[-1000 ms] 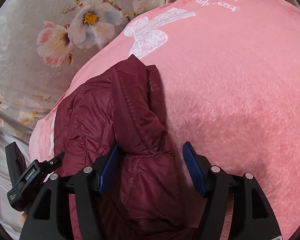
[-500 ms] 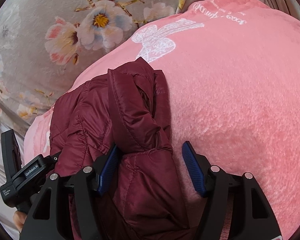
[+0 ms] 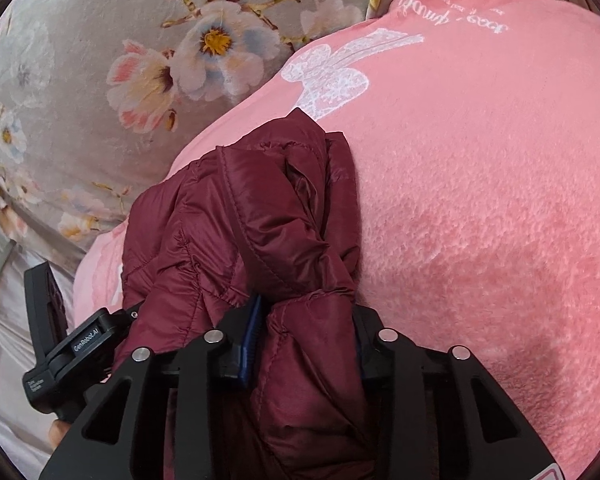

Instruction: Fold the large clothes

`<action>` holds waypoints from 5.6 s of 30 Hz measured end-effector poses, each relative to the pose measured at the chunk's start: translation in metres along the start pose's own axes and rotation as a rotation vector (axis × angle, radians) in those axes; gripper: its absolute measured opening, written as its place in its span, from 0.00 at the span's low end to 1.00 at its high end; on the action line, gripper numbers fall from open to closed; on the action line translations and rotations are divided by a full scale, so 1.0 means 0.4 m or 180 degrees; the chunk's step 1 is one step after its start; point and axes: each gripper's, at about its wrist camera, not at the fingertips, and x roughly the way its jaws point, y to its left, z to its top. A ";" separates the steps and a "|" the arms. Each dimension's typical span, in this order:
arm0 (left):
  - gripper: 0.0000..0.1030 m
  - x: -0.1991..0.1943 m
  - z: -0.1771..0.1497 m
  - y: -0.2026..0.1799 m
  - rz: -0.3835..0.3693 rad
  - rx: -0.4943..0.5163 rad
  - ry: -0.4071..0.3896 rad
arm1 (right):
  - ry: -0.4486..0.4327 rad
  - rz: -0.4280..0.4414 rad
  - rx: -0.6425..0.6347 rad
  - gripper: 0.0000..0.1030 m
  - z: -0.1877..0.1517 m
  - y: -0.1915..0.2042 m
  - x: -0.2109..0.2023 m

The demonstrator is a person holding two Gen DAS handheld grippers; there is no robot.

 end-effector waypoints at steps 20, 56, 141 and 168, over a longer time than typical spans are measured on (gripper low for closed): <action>0.34 -0.602 0.052 0.090 -0.0701 0.0824 -0.0886 | -0.0770 0.0459 -0.0852 0.12 -0.083 0.473 -0.338; 0.84 -0.238 0.020 0.470 0.0830 0.0383 -0.0591 | -0.0343 -0.0604 -0.0734 0.43 -0.223 0.494 0.120; 0.92 -0.137 0.042 0.340 0.1433 0.0541 -0.0747 | 0.0055 -0.1286 -0.1421 0.06 -0.142 0.552 0.314; 0.95 -0.488 -0.400 0.349 0.1278 0.0202 -0.0922 | -0.0578 -0.0917 -0.2191 0.74 -0.621 0.637 -0.140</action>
